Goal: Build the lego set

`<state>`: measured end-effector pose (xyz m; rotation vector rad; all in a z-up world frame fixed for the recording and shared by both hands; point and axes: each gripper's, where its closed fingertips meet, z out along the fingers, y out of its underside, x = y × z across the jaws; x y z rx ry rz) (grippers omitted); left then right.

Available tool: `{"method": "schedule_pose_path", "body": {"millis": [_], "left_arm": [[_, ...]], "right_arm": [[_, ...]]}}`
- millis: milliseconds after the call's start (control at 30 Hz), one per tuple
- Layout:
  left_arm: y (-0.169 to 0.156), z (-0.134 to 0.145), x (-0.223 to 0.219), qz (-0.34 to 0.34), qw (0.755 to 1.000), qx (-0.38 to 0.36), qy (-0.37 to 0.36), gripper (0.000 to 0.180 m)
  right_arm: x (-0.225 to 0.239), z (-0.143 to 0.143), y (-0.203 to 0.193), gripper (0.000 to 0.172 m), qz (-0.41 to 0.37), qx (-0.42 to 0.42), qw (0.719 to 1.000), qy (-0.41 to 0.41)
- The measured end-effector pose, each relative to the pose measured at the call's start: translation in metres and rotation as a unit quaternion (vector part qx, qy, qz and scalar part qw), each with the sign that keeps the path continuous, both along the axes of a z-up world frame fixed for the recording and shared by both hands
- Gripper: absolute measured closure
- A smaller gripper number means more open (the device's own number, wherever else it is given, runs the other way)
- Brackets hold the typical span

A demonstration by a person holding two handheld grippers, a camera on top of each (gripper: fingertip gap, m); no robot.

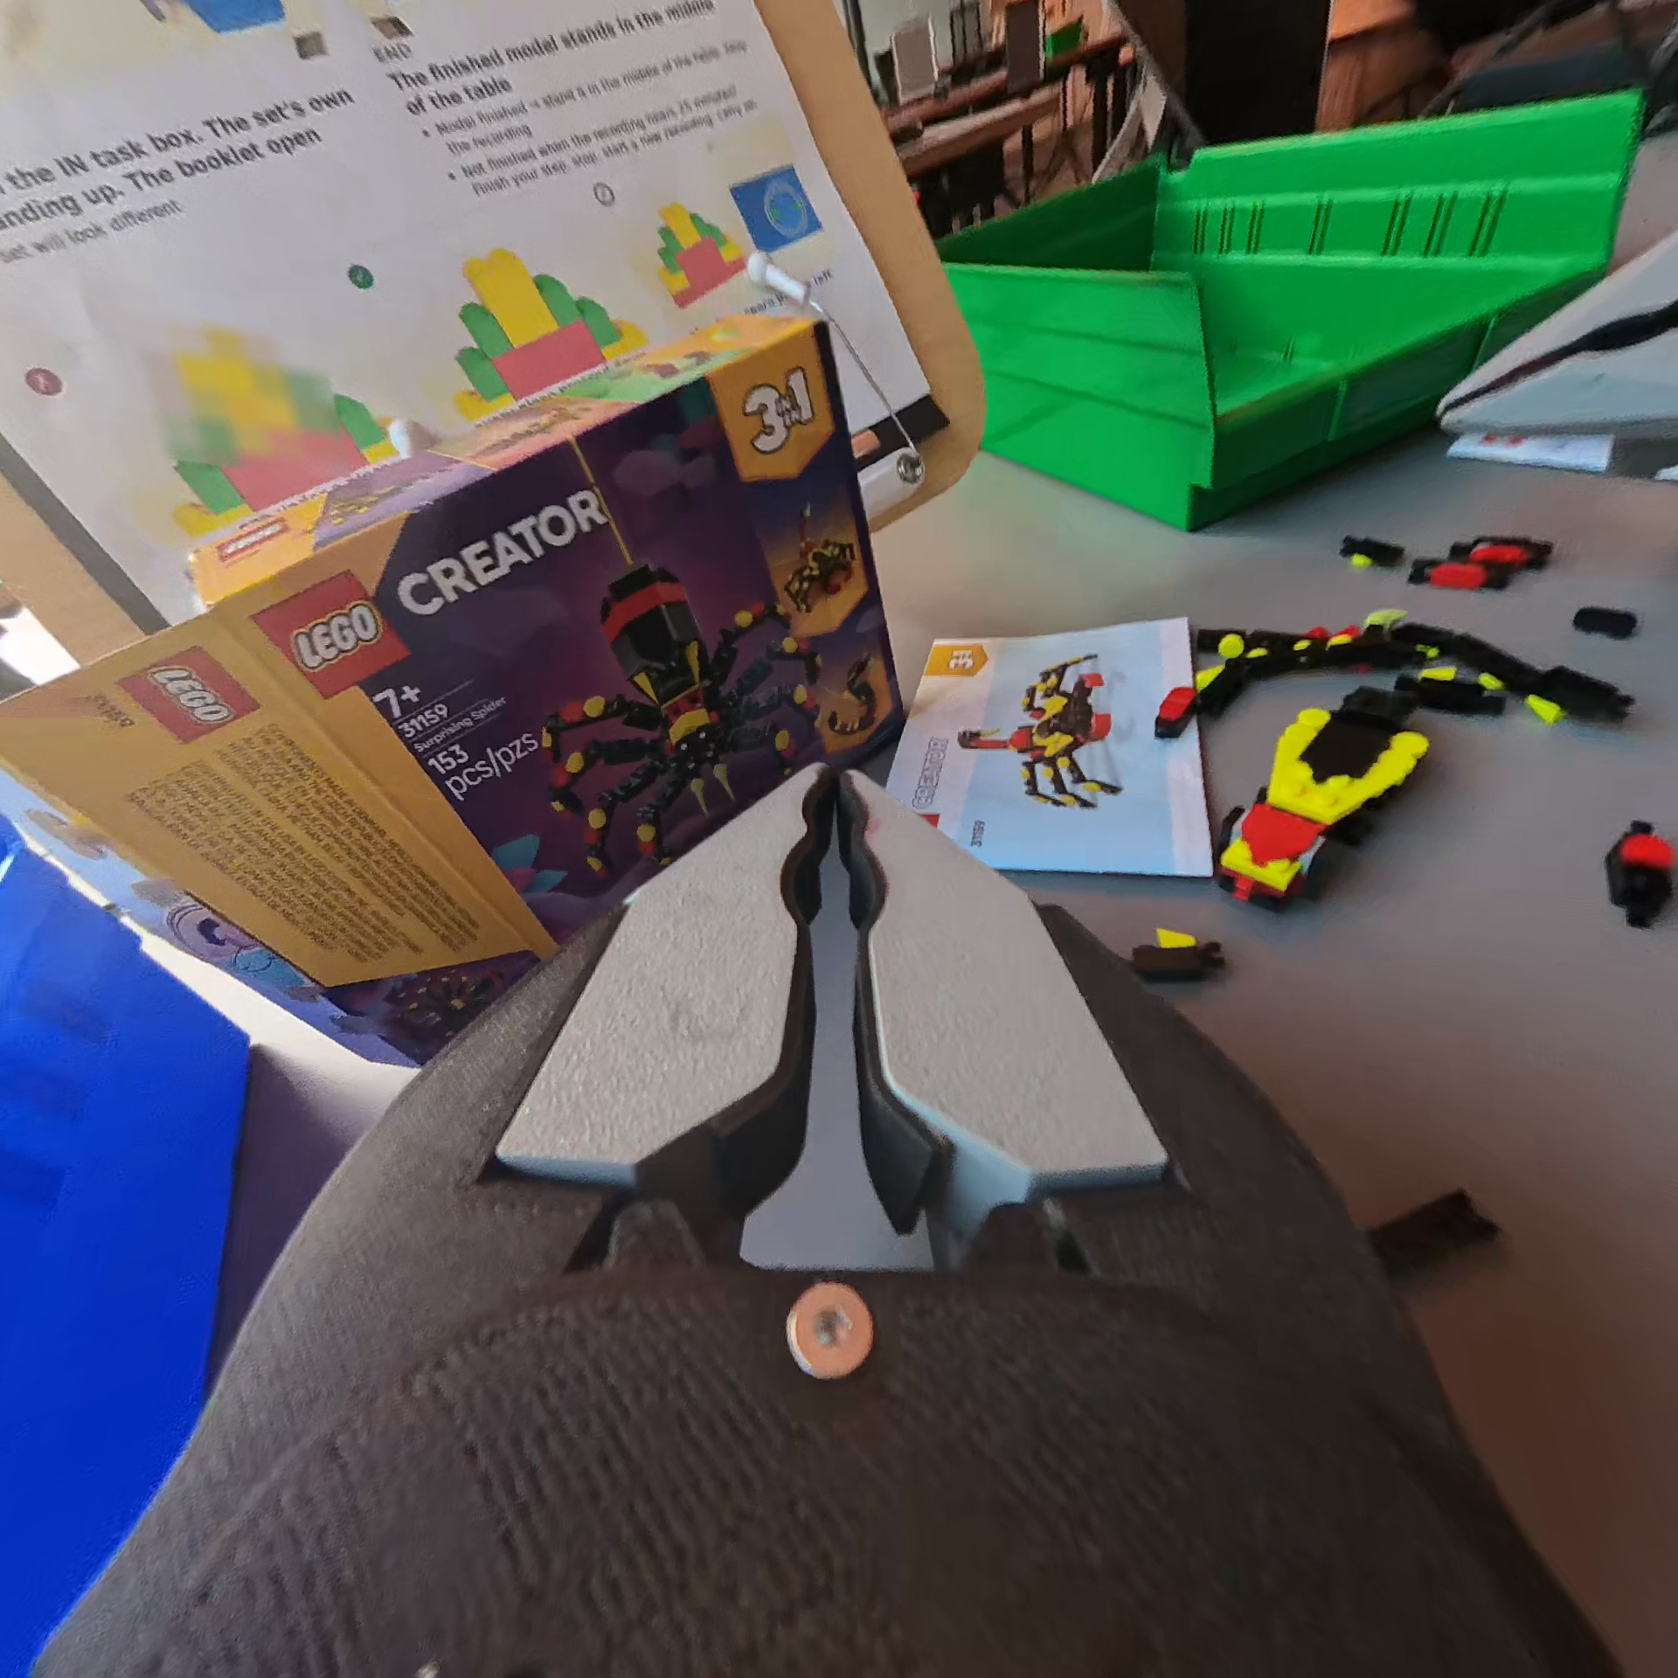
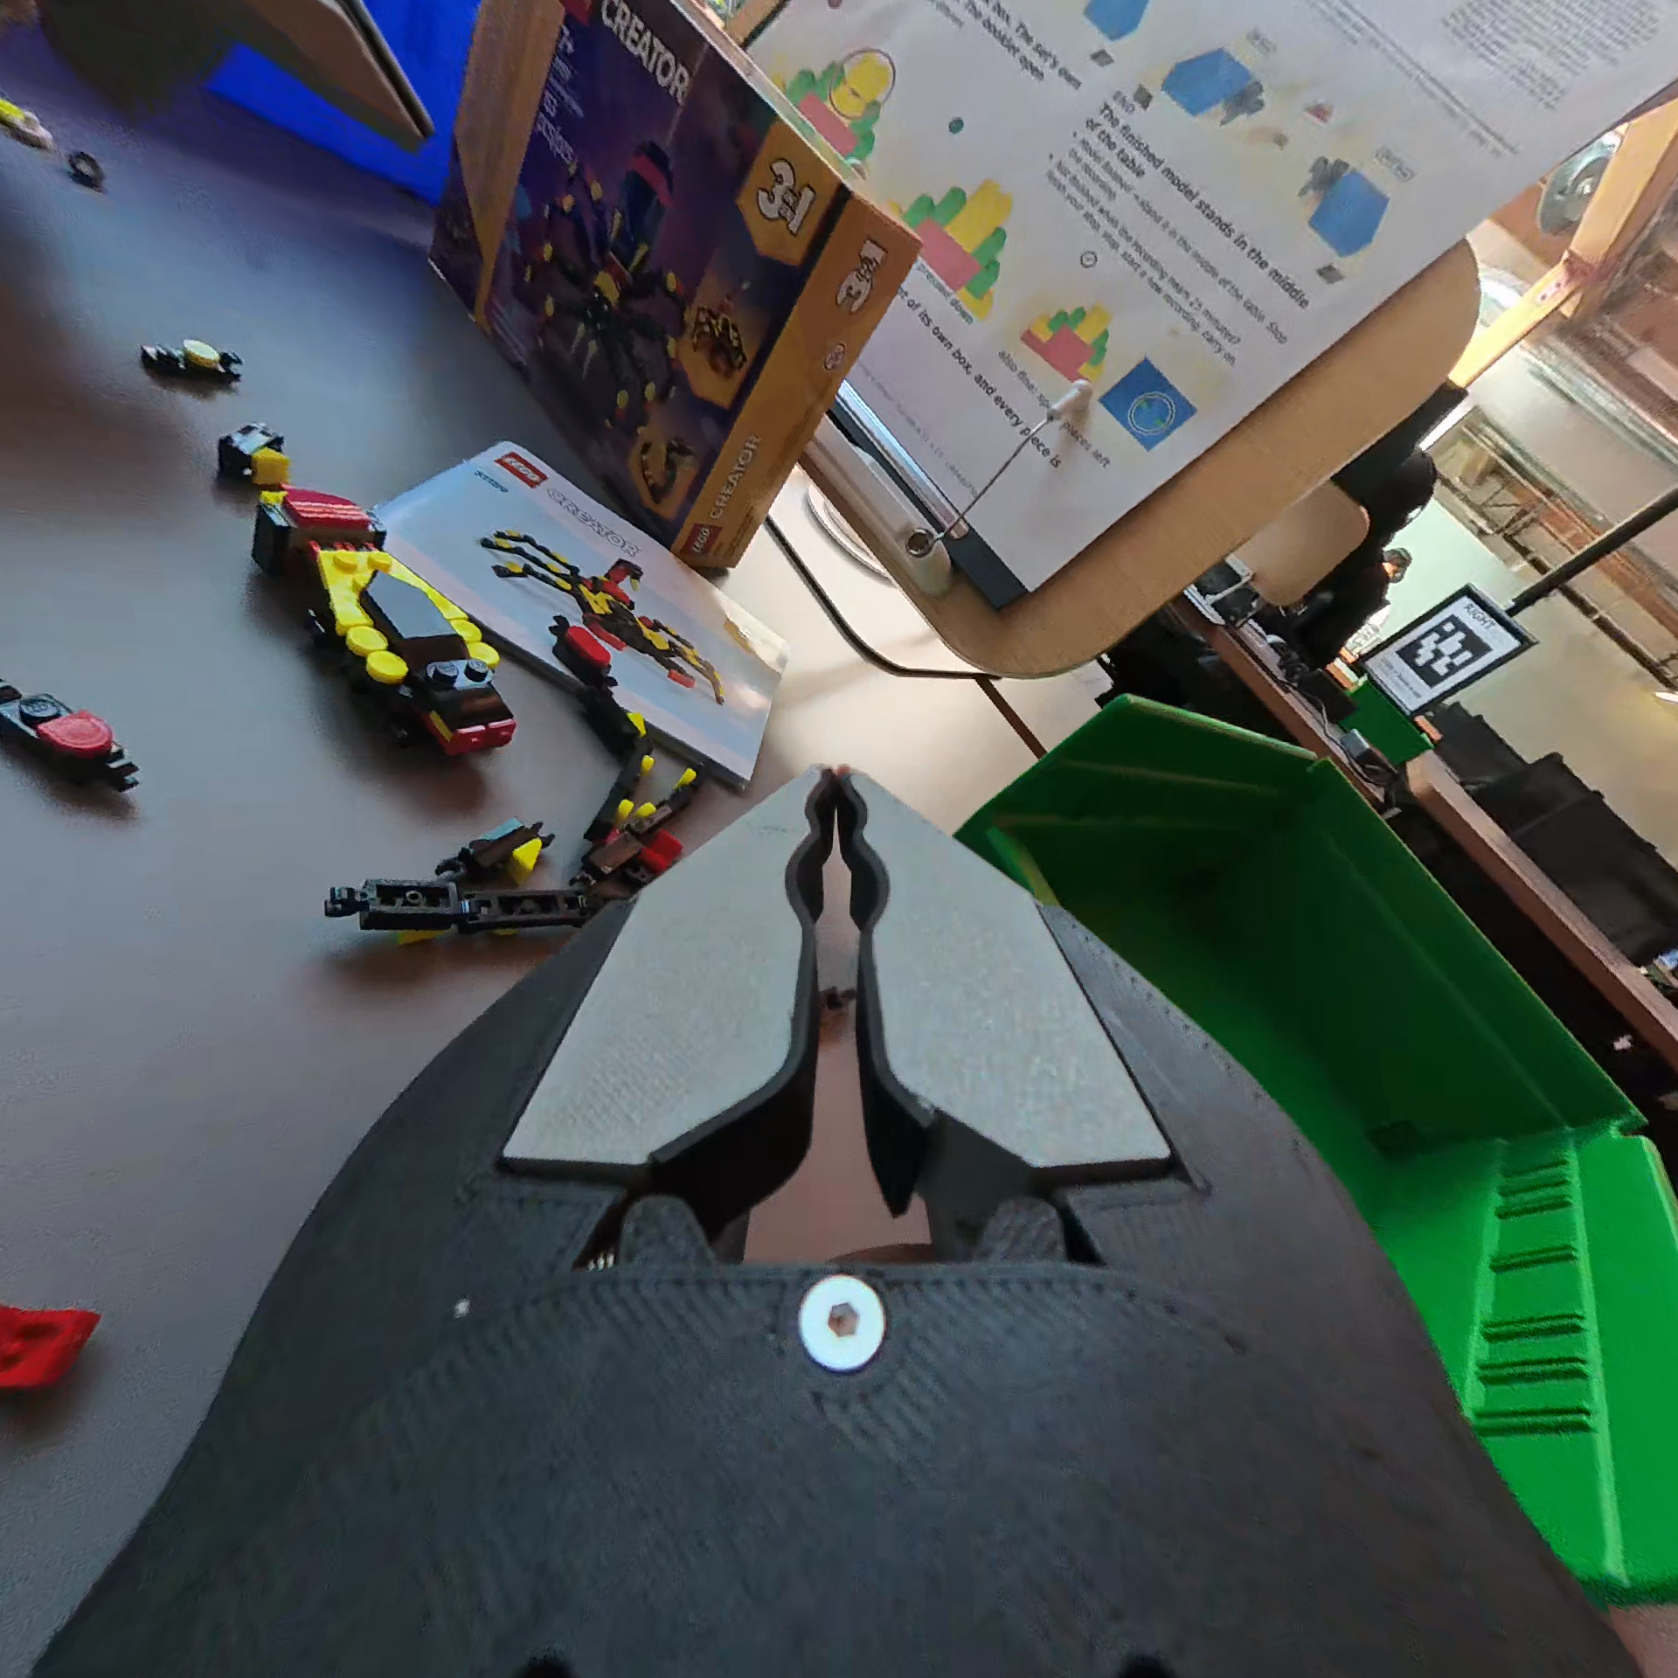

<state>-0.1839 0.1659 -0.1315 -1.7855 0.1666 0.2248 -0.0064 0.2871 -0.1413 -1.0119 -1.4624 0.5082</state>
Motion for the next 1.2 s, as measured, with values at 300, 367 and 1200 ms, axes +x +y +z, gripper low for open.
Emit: {"method": "schedule_pose_path", "body": {"millis": [300,367,1200], "left_arm": [[0.020,0.001,0.027,-0.081,0.997,0.009,0.013,0.180],[0.019,0.003,0.034,-0.099,0.995,0.014,0.019,0.180],[0.010,0.019,0.032,-0.050,0.996,0.061,-0.050,0.180]], "right_arm": [[-0.019,0.008,-0.005,0.172,0.050,-0.015,0.998,0.026],[-0.019,0.012,-0.004,0.172,0.062,-0.039,0.997,0.035],[-0.011,0.005,-0.007,0.172,0.100,-0.236,0.967,-0.009]]}}
